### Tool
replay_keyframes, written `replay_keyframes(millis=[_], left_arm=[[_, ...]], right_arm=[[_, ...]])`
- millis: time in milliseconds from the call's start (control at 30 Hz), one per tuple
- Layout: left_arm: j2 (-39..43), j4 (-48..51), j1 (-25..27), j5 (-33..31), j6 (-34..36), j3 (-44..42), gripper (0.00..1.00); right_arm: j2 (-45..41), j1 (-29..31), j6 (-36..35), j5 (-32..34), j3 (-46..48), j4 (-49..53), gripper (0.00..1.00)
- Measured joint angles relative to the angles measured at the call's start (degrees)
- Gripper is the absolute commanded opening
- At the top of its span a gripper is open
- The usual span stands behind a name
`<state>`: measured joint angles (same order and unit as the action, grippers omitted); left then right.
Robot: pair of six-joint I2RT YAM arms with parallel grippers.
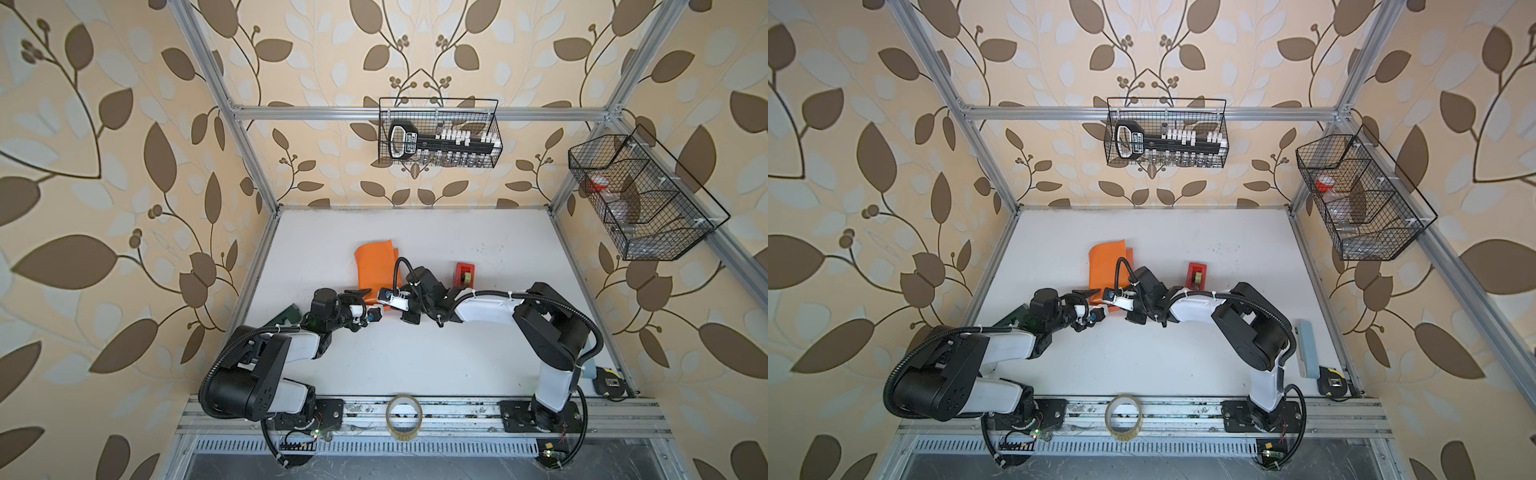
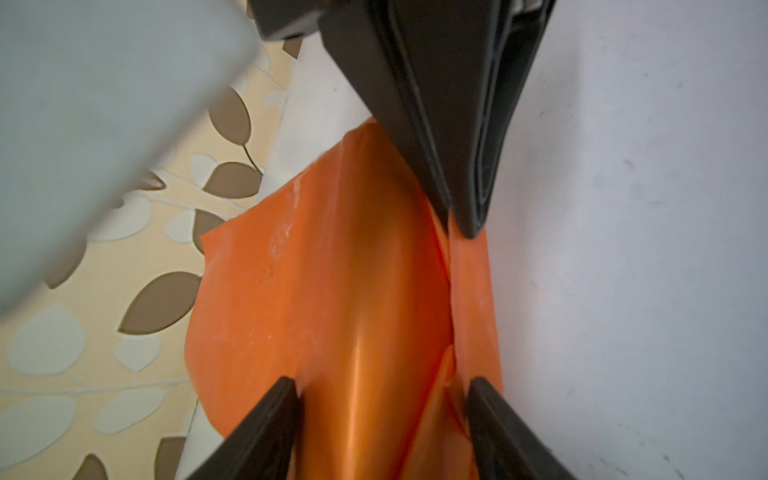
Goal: Wrap the gift box in paper
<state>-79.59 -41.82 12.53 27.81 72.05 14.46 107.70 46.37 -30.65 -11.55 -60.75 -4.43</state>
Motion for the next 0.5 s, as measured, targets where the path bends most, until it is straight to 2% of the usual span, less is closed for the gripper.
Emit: replay_keyframes(millis=[267,400,500], left_arm=[[-0.83,-0.28,0.68,-1.29,0.13,0.87,0.59],[-1.22,0.26,0.68,-1.53,0.28,1.7,0.58],[-1.29,0.76,0.76,-1.77,0.44,2.1,0.56]], right_arm=[[0.0,-0.02,1.79,-0.42,-0.02,0.44,0.0],[-0.48,-0.48,4.68,-0.94,0.42,-0.2,0.13],[-4.46,-1.27,7.74,-1.81,3.61,-1.81,0.22]])
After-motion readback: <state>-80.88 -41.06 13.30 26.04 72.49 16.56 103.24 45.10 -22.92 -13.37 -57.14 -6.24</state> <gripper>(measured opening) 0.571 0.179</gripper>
